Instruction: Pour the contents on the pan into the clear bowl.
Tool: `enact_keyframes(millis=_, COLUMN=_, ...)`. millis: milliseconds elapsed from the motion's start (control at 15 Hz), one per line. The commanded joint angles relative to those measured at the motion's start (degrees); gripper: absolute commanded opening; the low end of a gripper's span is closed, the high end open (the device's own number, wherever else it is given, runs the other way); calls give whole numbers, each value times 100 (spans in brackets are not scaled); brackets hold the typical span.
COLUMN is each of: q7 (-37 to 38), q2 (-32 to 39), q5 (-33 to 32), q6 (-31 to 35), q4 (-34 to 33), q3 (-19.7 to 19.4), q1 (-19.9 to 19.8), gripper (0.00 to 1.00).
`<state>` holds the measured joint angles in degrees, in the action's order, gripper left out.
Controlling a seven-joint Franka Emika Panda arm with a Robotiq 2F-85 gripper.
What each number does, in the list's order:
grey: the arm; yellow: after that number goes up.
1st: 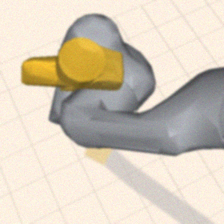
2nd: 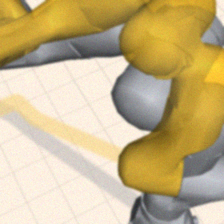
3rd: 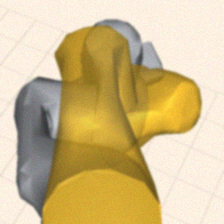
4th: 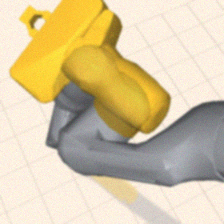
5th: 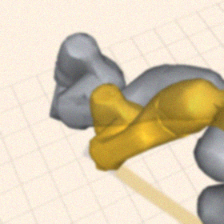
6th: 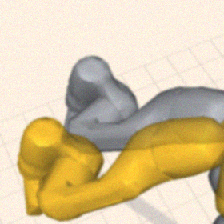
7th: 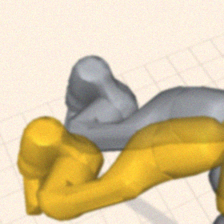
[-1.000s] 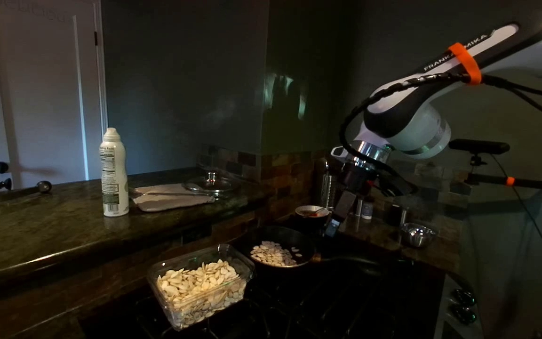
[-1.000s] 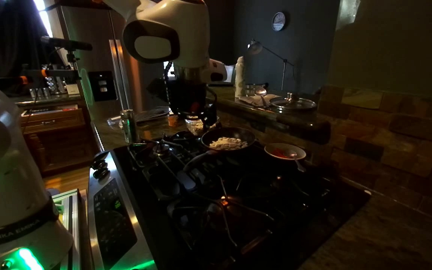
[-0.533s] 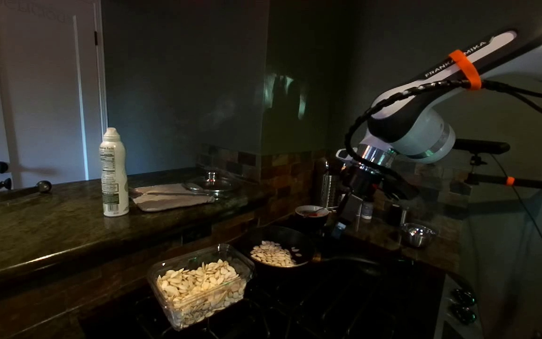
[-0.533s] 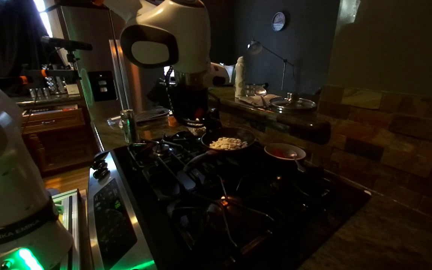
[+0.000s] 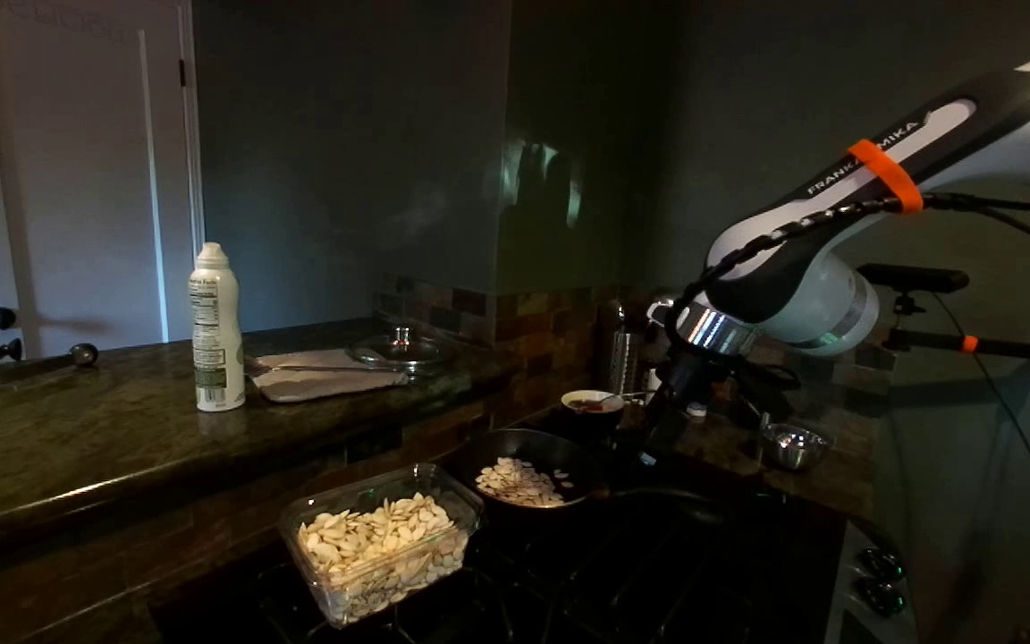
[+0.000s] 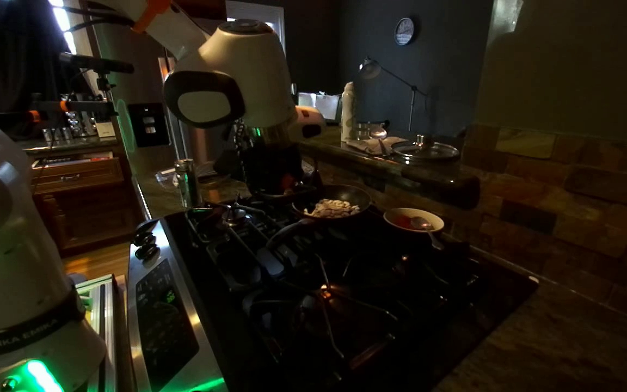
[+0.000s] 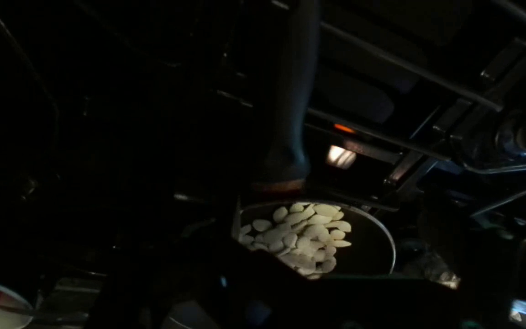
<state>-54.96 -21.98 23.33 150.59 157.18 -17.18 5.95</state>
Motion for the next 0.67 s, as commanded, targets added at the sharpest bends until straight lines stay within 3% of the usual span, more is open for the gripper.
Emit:
enact_keyframes(millis=0, q7=-214, q2=361, q5=346, q6=631, q4=43, q3=-32, q1=376, gripper=100)
enact_keyframes(millis=267, q7=-386, q2=688, q5=684, q6=1187, q4=48, q3=-1, q1=756, gripper=100)
enact_keyframes(millis=600, q7=-268, q2=1016, q5=728, q6=1964, q4=48, q3=-47, q1=824, gripper=100)
